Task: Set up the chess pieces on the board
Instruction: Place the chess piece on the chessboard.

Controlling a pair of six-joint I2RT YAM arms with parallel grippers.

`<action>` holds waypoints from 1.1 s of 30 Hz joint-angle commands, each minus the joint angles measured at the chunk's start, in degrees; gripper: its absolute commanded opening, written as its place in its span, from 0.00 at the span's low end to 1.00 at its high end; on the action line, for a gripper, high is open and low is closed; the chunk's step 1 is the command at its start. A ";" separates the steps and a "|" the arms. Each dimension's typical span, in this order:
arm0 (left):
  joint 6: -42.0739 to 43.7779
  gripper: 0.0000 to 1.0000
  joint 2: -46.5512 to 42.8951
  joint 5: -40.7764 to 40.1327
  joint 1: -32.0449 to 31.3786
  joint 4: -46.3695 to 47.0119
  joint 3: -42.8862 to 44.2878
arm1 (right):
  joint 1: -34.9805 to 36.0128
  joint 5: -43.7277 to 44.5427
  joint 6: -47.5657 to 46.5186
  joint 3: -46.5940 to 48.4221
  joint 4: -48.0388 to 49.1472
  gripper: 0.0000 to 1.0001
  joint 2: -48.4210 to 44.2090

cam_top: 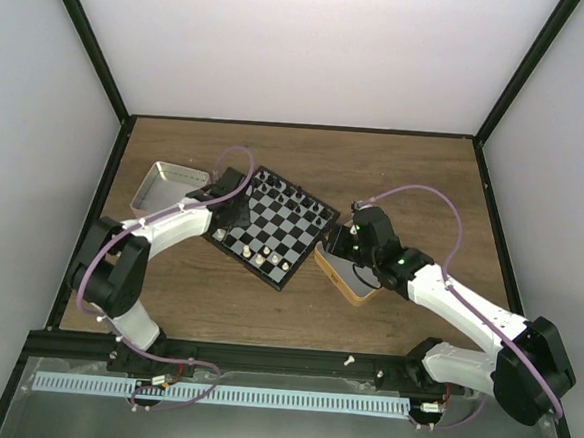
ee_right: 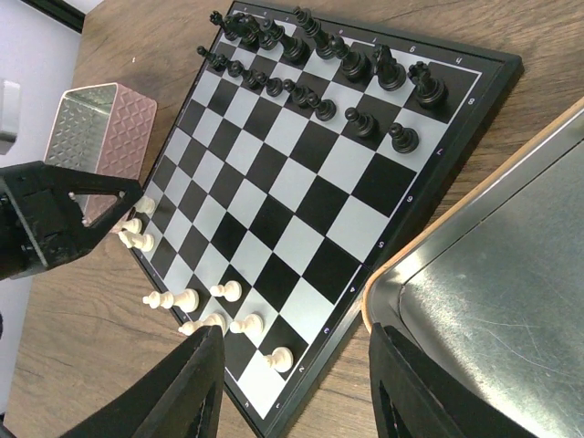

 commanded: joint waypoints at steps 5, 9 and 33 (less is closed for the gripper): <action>0.22 0.05 4.93 -7.36 0.01 -1.45 3.04 | 0.19 1.38 -0.41 0.53 -0.64 0.46 -0.07; 0.05 0.08 6.73 -7.65 0.08 -1.38 3.51 | 0.23 1.23 -0.39 0.51 -0.47 0.46 0.34; -0.31 0.12 7.69 -7.27 0.18 -2.54 1.85 | 0.15 0.85 -0.11 0.71 -0.29 0.45 0.82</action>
